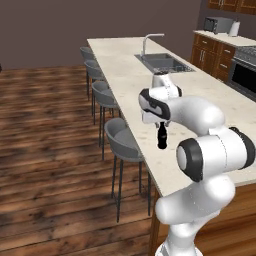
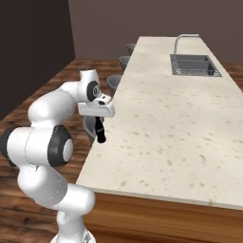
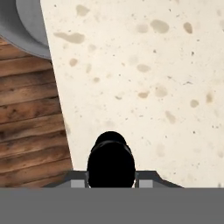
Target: Move the drinks to the dining counter.
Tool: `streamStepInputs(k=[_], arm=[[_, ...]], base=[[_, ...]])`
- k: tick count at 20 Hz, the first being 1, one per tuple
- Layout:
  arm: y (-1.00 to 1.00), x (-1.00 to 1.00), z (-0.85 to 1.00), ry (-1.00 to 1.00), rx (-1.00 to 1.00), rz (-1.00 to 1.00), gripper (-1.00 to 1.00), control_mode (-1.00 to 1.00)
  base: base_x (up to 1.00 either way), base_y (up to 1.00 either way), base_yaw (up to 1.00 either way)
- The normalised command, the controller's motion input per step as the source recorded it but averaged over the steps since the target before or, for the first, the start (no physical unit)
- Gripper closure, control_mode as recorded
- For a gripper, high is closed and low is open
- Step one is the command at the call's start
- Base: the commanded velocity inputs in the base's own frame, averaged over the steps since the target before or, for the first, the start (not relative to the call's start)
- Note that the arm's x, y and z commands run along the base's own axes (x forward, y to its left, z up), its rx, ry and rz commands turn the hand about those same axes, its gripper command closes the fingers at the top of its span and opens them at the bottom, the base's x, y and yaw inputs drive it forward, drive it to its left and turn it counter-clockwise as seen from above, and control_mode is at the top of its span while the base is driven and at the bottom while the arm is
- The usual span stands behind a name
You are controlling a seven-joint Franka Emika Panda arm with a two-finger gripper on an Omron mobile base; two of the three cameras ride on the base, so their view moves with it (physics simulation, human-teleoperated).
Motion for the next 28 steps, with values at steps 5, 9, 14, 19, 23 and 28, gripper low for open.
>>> streamStepInputs(k=[5, 9, 14, 19, 23, 28], arm=[[0.0, 0.36, -0.38, -0.08, 0.0, 0.0, 1.0, -1.0], [0.0, 0.22, -0.34, -0.02, 0.0, 0.0, 1.0, -1.0], [0.0, 0.11, -0.22, 0.0, 0.0, 0.0, 1.0, -1.0], [0.0, 0.03, -0.15, -0.01, 0.0, 0.0, 1.0, -1.0], [0.0, 0.0, -0.14, -0.06, 0.0, 0.0, 1.0, -1.0], [0.0, 0.0, -0.13, -0.09, 0.0, 0.0, 1.0, -1.0]], base=[[0.0, 0.0, 0.0], [0.0, 0.0, 0.0], [0.0, 0.0, 0.0], [0.0, 0.0, 0.0], [0.0, 0.0, 0.0], [0.0, 0.0, 0.0]])
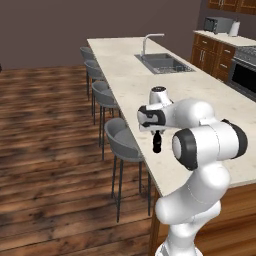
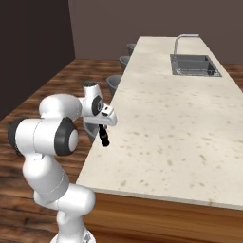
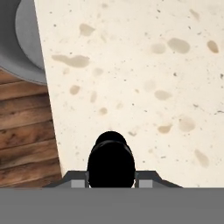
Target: Move the drinks to the dining counter.
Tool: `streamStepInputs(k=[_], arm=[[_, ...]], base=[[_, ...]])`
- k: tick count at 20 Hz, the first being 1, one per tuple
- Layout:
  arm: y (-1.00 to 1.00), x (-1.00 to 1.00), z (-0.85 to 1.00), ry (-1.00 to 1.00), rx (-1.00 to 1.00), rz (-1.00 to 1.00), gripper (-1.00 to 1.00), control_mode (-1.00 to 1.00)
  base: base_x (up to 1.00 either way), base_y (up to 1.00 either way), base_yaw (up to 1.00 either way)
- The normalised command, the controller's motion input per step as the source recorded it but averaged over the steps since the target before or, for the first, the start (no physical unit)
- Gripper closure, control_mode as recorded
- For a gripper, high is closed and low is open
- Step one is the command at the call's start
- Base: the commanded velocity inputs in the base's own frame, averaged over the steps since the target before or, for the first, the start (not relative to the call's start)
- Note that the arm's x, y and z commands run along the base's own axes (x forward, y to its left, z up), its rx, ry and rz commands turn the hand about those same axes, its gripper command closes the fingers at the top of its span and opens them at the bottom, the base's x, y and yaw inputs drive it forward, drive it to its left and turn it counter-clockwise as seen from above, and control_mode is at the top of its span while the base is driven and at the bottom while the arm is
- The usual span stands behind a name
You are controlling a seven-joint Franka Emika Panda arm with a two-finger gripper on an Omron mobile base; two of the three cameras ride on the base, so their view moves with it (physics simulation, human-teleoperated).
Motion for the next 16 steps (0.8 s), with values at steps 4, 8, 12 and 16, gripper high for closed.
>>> streamStepInputs(k=[4, 8, 12, 16], arm=[[0.0, 0.0, -0.19, -0.07, 0.0, 0.0, 1.0, -1.0], [0.0, 0.0, -0.15, -0.02, 0.0, 0.0, 1.0, -1.0], [0.0, 0.02, -0.04, 0.0, 0.01, 0.0, 1.0, -1.0], [0.0, 0.13, 0.0, 0.0, 0.01, 0.0, 1.0, -1.0]], base=[[0.0, 0.0, 0.0], [0.0, 0.0, 0.0], [0.0, 0.0, 0.0], [0.0, 0.0, 0.0]])
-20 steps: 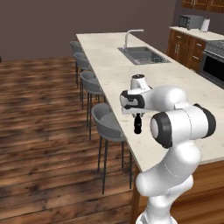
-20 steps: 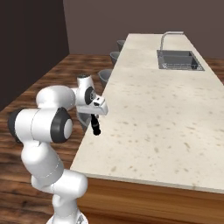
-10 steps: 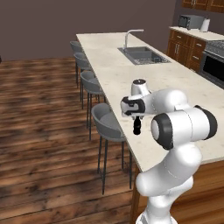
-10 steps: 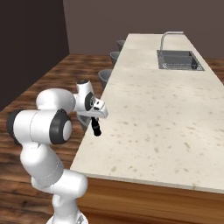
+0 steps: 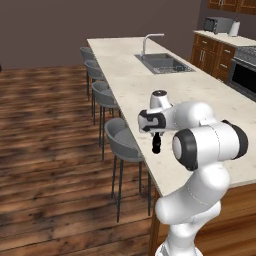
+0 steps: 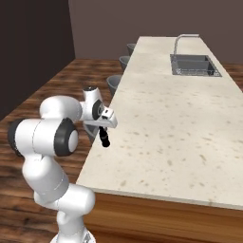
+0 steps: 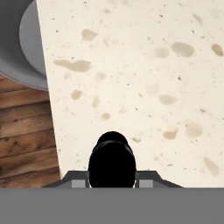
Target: Move the drinks to the dining counter.
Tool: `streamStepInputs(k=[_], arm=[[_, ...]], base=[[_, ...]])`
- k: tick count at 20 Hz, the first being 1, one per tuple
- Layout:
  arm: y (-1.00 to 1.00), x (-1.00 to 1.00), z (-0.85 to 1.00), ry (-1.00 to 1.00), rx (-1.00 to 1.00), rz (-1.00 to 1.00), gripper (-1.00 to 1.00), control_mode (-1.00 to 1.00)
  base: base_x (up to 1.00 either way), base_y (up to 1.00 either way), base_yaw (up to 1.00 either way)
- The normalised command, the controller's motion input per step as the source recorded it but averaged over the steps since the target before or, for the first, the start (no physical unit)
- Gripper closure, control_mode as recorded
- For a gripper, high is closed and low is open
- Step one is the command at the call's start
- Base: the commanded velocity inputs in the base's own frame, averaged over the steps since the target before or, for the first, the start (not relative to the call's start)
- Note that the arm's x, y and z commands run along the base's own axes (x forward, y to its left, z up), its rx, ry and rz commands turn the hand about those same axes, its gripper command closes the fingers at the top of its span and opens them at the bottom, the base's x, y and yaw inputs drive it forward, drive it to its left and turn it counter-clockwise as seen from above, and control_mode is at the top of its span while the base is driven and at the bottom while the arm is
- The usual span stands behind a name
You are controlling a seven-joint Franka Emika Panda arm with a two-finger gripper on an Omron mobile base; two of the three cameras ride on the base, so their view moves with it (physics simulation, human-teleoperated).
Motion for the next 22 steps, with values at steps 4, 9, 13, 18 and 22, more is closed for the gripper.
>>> streamStepInputs(k=[4, 9, 13, 18, 22], arm=[[0.0, 0.2, -0.03, 0.0, 0.03, 0.0, 1.0, -1.0], [-0.08, 0.22, -0.22, 0.0, 0.03, 0.0, 1.0, -1.0], [-0.01, 0.05, -0.18, 0.0, 0.01, 0.0, 1.0, -1.0], [0.0, 0.0, -0.01, 0.0, 0.0, 0.0, -1.0, -1.0], [0.0, 0.0, 0.0, 0.0, 0.0, 0.0, -1.0, -1.0]], base=[[0.0, 0.0, 0.0], [0.0, 0.0, 0.0], [0.0, 0.0, 0.0], [0.0, 0.0, 0.0], [0.0, 0.0, 0.0]])
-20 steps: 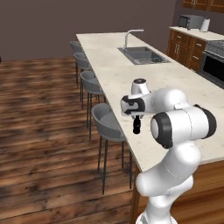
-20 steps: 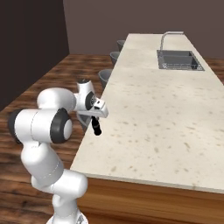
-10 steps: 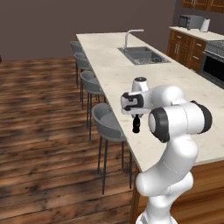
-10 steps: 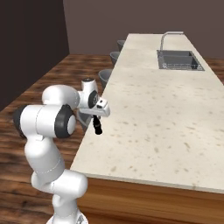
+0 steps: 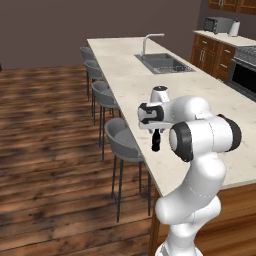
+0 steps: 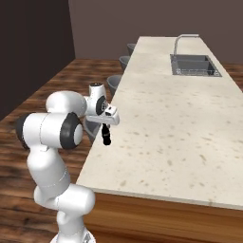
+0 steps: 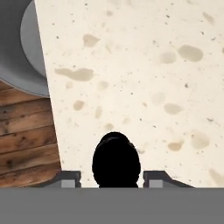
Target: Move the drinks to the dining counter.
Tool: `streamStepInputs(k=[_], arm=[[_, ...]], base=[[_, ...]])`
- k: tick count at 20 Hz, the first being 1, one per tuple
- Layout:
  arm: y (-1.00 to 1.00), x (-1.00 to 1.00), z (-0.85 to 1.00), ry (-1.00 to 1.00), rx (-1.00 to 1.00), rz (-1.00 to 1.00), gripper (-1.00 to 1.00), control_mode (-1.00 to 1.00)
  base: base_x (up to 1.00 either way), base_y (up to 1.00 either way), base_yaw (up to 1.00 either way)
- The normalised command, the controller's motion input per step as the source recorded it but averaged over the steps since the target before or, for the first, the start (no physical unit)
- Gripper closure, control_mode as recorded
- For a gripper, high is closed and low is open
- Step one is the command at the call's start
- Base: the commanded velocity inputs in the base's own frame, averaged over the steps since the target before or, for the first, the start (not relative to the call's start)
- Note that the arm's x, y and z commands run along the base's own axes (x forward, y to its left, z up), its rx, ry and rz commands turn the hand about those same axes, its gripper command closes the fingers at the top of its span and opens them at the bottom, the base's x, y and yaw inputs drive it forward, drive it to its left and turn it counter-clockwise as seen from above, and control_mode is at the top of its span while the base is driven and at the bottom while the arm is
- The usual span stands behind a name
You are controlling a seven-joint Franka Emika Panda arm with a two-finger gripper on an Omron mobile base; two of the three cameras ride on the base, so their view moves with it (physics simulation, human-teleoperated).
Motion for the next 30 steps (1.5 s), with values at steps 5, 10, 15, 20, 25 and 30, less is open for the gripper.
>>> streamStepInputs(k=[5, 10, 15, 20, 25, 30], arm=[[0.0, -0.05, 0.24, -0.08, 0.0, 0.0, -1.0, -1.0], [-0.02, -0.53, 0.76, -0.14, 0.0, 0.0, -1.0, -1.0], [-0.04, -0.96, 0.61, -0.1, 0.0, 0.0, -1.0, -1.0], [-0.04, -1.0, 0.31, 0.0, 0.0, 0.0, -1.0, -1.0], [-0.03, -0.74, 0.19, 0.0, 0.0, 0.02, -1.0, -1.0], [-0.2, -0.44, 0.13, 0.04, 0.0, 0.15, -1.0, -1.0]], base=[[0.0, 0.0, 0.0], [0.0, 0.0, 0.0], [0.0, 0.0, 0.0], [0.0, 0.0, 0.0], [0.0, 0.0, 0.0], [0.0, 0.0, 0.0]])
